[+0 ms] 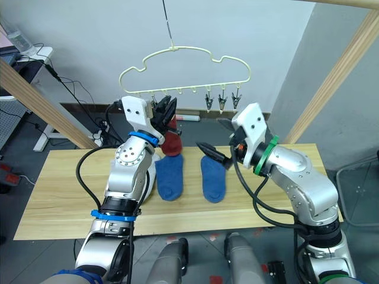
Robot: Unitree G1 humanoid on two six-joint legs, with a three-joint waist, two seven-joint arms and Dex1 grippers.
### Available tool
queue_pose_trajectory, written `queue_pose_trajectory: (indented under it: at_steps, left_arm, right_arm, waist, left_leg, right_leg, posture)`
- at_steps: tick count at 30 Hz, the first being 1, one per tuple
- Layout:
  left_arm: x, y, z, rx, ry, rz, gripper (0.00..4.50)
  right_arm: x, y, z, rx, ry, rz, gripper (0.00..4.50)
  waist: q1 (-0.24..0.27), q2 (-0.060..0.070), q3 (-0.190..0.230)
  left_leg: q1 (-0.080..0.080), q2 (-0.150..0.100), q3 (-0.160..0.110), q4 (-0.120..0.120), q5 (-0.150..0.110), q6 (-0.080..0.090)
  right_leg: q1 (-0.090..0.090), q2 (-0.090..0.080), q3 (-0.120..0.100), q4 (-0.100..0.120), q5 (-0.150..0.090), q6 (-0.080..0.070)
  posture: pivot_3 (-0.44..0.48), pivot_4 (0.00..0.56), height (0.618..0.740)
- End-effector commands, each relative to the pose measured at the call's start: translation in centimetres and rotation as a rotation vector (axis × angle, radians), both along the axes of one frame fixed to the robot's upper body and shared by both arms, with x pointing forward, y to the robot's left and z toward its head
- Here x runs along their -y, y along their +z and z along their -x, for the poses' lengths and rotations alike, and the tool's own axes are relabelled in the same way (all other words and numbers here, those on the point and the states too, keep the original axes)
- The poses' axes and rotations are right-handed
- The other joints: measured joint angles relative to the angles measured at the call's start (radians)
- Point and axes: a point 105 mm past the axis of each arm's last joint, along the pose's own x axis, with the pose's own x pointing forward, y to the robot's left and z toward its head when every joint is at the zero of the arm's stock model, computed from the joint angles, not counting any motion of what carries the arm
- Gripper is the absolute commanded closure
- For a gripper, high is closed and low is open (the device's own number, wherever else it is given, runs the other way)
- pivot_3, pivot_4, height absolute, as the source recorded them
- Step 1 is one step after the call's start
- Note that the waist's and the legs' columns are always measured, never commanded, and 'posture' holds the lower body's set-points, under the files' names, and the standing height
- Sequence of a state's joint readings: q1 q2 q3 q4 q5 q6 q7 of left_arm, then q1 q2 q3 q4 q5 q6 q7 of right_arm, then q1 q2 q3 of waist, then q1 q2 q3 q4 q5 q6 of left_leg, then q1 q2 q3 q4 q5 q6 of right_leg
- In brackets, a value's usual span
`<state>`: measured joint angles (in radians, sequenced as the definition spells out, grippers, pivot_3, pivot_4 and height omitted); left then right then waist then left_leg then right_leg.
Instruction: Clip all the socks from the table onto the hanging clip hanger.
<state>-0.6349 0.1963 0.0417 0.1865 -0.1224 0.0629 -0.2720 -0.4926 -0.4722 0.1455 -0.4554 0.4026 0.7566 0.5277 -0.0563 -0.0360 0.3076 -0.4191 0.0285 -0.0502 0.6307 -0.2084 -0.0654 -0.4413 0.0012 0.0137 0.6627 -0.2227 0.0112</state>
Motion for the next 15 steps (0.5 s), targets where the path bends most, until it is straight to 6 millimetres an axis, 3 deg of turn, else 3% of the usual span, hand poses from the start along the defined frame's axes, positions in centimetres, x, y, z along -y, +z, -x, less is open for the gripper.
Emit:
queue_pose_trajectory:
  at_steps: [1, 3, 7, 10, 15]
  left_arm:
    - [0.2, 1.0, 0.8, -0.067, -0.083, 0.061, 4.22]
    - [0.2, 1.1, 1.1, -0.132, -0.129, 0.091, 4.22]
    - [-0.4, 0.1, 2.9, -0.562, -0.382, 0.251, 4.22]
    - [-0.7, 0.3, 5.2, -0.709, -0.562, 0.315, 4.22]
    - [-1.7, 0.1, 6.4, -0.845, -0.616, 0.377, 4.22]
  right_arm:
    - [0.1, -4.7, -1.2, -0.063, 0.001, 0.160, 0.00]
    - [-0.2, -6.3, -1.8, -0.080, 0.023, 0.207, 0.00]
    - [-1.4, -10.5, -4.2, -0.146, 0.104, 0.360, 0.00]
    - [-2.0, -11.2, -5.6, -0.167, 0.091, 0.361, 0.00]
    - [-3.3, -12.7, -6.1, -0.174, 0.110, 0.403, 0.00]
  waist:
    - [-0.001, 0.000, 0.000]
    - [-0.001, 0.000, 0.000]
    - [-0.020, 0.000, 0.000]
    - [-0.027, 0.000, 0.000]
    - [-0.017, 0.000, 0.000]
  left_leg:
    - [0.000, 0.000, 0.000, 0.000, 0.000, 0.000]
    - [0.001, 0.000, 0.001, 0.000, 0.000, 0.000]
    - [0.003, 0.001, 0.001, 0.000, 0.000, 0.000]
    - [0.003, 0.003, 0.000, 0.000, 0.001, 0.001]
    - [0.002, 0.002, 0.000, 0.000, 0.000, 0.000]
  right_leg:
    - [0.000, 0.000, 0.000, 0.000, 0.000, 0.000]
    - [0.000, 0.000, 0.001, 0.001, 0.000, 0.000]
    - [0.000, 0.002, 0.001, 0.002, 0.000, 0.000]
    - [0.000, 0.004, 0.000, 0.003, 0.000, 0.000]
    - [0.000, 0.002, 0.000, 0.002, 0.000, 0.000]
  posture:
    - [-0.082, 0.293, 0.740]
    - [-0.075, 0.290, 0.740]
    - [-0.040, 0.289, 0.740]
    - [-0.017, 0.289, 0.740]
    - [-0.009, 0.292, 0.740]
